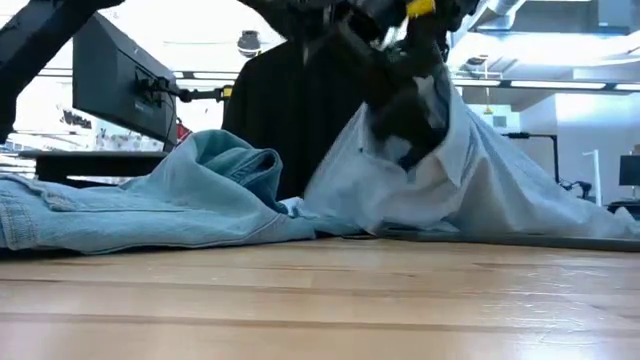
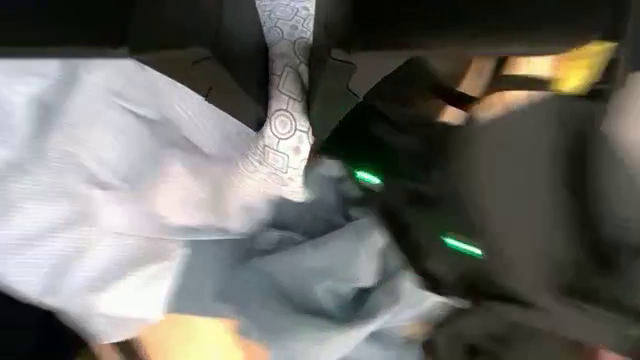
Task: Hang clothes
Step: Unhang the blue shirt from the rack
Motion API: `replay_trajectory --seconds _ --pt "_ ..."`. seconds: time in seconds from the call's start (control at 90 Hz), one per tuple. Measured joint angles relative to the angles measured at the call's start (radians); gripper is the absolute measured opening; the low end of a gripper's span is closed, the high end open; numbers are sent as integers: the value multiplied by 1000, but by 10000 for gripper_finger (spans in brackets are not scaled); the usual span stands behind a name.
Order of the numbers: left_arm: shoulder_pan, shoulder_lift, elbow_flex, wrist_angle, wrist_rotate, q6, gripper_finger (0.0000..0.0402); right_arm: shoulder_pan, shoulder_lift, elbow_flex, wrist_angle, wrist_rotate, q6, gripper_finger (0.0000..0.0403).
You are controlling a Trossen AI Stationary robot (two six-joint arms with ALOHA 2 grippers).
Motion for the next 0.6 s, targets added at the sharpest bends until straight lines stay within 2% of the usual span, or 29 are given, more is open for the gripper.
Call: replay_trajectory --seconds 0.144,0.333,0.5,0.6 --pt "39 -84 49 -196 -7 -101 27 -72 -40 63 -60 11 -55 87" --pt "112 -224 49 -252 -19 -197 27 -194 -111 66 -79 82 -163 107" --pt "161 -356 52 -294 86 -363 27 -260 -160 28 -52 80 -237 108" --pt "165 -417 52 -337 114 -450 27 -269 -163 -28 11 79 -224 108"
